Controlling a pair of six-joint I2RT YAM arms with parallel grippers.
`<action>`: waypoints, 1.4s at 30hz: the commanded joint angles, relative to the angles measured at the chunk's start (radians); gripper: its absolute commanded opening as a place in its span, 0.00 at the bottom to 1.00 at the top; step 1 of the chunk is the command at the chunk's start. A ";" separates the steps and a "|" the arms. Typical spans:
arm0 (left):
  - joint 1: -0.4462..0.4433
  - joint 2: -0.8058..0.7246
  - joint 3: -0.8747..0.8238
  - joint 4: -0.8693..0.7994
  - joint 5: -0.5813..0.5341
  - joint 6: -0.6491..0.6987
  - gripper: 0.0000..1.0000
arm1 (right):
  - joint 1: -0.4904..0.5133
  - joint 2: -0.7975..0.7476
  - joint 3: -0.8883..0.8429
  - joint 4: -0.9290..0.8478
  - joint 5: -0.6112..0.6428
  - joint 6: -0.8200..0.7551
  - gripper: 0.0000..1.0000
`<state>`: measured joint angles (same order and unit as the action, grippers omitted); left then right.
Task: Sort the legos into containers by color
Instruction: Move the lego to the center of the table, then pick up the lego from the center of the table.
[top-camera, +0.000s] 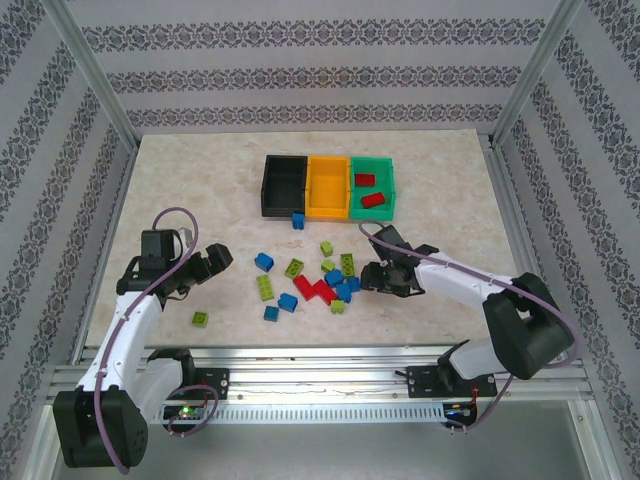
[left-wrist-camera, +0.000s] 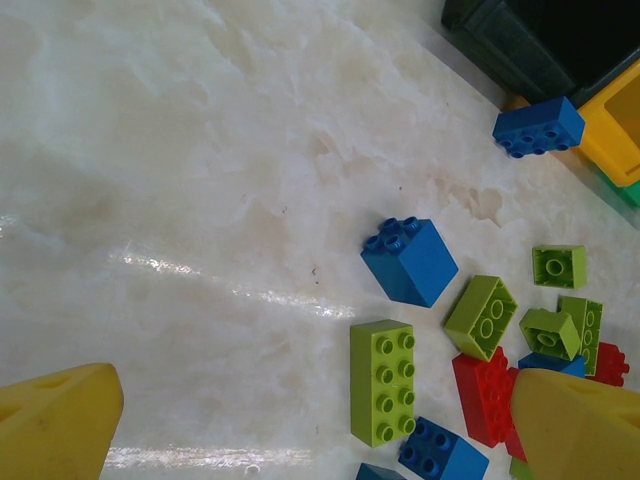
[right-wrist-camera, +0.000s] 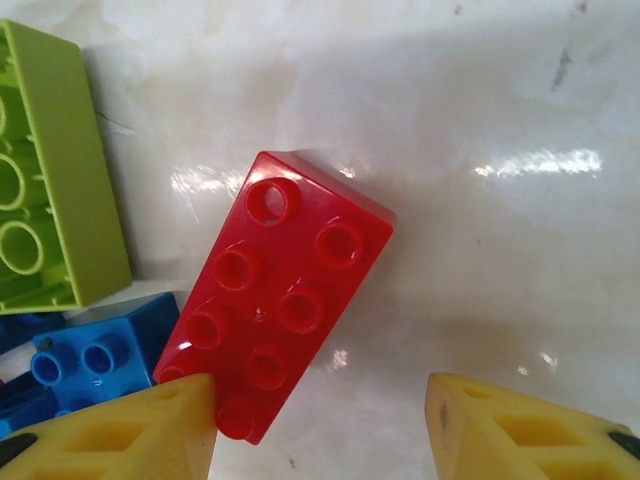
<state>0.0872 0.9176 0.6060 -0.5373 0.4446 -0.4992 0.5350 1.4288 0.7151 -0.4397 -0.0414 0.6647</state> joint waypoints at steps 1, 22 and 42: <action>0.011 -0.001 0.008 0.018 0.009 -0.001 1.00 | 0.006 0.005 0.035 -0.016 0.018 -0.023 0.57; 0.012 -0.003 0.006 0.023 0.019 -0.003 0.99 | 0.014 0.092 0.115 -0.009 0.061 -0.017 0.57; 0.012 -0.001 0.005 0.024 0.019 -0.005 0.99 | 0.051 0.194 0.164 -0.001 0.071 -0.030 0.54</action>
<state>0.0872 0.9176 0.6060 -0.5373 0.4488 -0.4995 0.5743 1.5986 0.8505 -0.4141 0.0044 0.6502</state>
